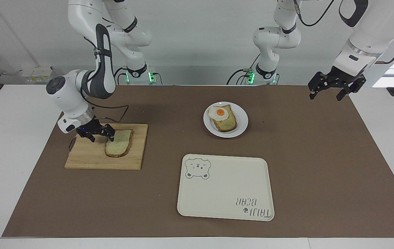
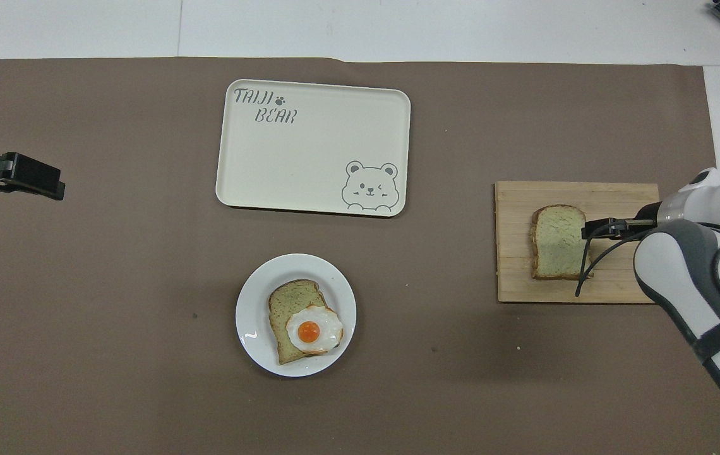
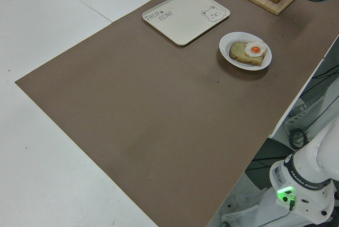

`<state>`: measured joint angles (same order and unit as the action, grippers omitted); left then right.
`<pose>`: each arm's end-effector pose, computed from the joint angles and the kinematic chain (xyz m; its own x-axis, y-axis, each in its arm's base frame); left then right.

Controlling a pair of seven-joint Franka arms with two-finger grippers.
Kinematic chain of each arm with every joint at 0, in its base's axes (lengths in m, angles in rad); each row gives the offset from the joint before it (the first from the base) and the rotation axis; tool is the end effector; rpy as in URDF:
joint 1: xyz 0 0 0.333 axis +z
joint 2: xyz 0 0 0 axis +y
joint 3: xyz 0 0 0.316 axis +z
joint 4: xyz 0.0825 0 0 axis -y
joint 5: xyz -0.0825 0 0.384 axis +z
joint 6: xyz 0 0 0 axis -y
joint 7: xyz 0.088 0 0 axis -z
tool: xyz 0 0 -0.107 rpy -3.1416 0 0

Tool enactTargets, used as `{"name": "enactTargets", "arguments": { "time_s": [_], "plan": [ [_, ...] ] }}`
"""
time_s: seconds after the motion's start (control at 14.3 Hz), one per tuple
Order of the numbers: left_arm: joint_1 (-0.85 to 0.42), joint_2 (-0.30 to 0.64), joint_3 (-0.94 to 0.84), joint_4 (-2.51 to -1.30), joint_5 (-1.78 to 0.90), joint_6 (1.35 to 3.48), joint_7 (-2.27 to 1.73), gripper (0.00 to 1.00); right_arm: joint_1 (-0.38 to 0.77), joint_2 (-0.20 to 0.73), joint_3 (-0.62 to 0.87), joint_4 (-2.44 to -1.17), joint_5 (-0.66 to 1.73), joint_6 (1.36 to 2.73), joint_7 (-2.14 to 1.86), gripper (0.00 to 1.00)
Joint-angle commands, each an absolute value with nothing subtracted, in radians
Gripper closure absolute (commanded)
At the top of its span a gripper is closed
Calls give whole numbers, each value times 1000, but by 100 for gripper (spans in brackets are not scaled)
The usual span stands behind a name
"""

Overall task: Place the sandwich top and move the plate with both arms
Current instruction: 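Reach the right gripper to the bread slice on the board and grasp it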

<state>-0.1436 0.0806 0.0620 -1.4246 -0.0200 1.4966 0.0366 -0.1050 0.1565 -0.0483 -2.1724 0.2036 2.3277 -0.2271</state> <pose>0.5702 -0.0506 0.6412 0.9928 -0.1195 -0.0079 -0.1194 -0.9927 0.0153 0.5485 -0.0810 0.3214 0.9975 -0.0671 0.0214 -0.0636 -0.9884 -0.1382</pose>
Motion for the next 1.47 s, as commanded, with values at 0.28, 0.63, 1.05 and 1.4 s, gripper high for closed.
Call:
{"name": "enactTargets", "arguments": {
  "time_s": [0.28,0.63,1.05,1.4],
  "plan": [
    [-137,69,57,-1440,-11,1502,31,0,-106,155,-40,-2212,242,2362,-273,9],
    [-137,69,57,-1440,-11,1502,31,0,-107,160,-40,-2223,242,2362,-264,87],
    [-137,69,57,-1440,-11,1502,31,0,-92,163,-40,-2220,242,2359,-221,100],
    [-137,69,57,-1434,-11,1508,34,0,-94,166,-40,-2209,241,2350,-221,100]
  ]
}}
